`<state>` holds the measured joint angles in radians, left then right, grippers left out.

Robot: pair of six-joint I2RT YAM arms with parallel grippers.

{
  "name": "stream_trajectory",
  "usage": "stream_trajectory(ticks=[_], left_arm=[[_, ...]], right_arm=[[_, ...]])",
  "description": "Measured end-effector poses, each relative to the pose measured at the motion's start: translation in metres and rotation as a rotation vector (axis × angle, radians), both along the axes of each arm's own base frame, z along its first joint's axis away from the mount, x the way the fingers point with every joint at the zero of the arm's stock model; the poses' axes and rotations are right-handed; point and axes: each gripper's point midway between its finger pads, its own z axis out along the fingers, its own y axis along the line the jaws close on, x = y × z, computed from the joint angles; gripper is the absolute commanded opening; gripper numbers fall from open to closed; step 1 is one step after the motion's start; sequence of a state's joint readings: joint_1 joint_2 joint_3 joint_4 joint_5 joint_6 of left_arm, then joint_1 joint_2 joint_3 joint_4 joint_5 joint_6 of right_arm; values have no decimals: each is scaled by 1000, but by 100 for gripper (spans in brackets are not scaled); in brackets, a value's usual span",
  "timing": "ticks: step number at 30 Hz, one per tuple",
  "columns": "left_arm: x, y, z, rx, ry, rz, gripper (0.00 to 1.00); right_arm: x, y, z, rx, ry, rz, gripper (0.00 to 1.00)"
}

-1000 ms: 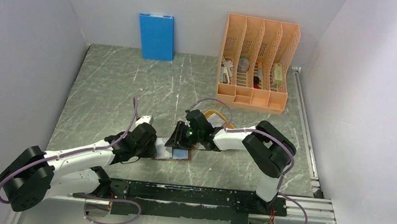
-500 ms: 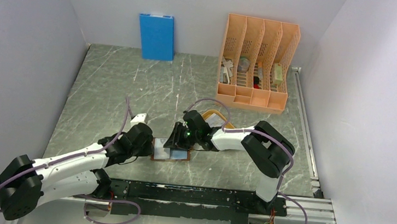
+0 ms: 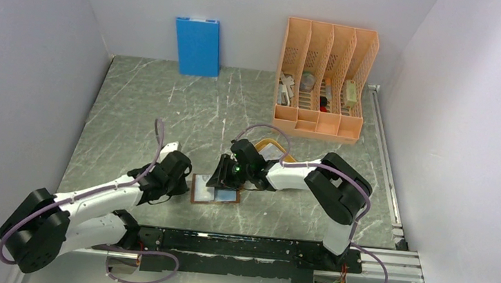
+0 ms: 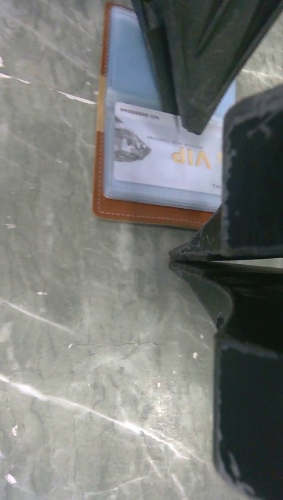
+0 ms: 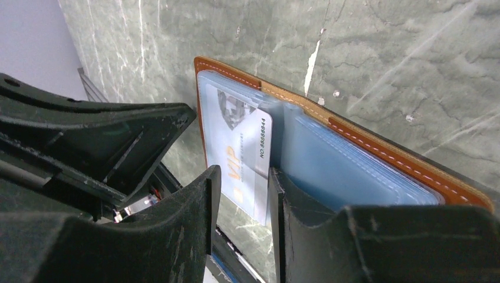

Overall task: Put the credit cards into the card holder
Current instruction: Insert the credit card into the card holder.

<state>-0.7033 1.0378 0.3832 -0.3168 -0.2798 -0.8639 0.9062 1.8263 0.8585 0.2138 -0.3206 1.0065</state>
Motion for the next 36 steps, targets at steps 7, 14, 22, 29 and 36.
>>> stream_trajectory(ticks=[7, 14, 22, 29, 36], left_arm=[[10, -12, -3, -57, 2, -11, 5], [16, -21, -2, -88, -11, -46, 5], [18, -22, -2, -90, -19, -54, 5], [12, -17, -1, -87, -9, -44, 5], [5, -8, 7, -88, -19, -15, 7]], right_arm=[[0, 1, 1, -3, 1, 1, 39], [-2, 1, 0, -13, 4, 3, 39], [-3, 2, 0, -29, 8, 2, 39], [-2, 3, 1, -45, -7, 11, 40], [2, 6, 6, -67, -38, 10, 47]])
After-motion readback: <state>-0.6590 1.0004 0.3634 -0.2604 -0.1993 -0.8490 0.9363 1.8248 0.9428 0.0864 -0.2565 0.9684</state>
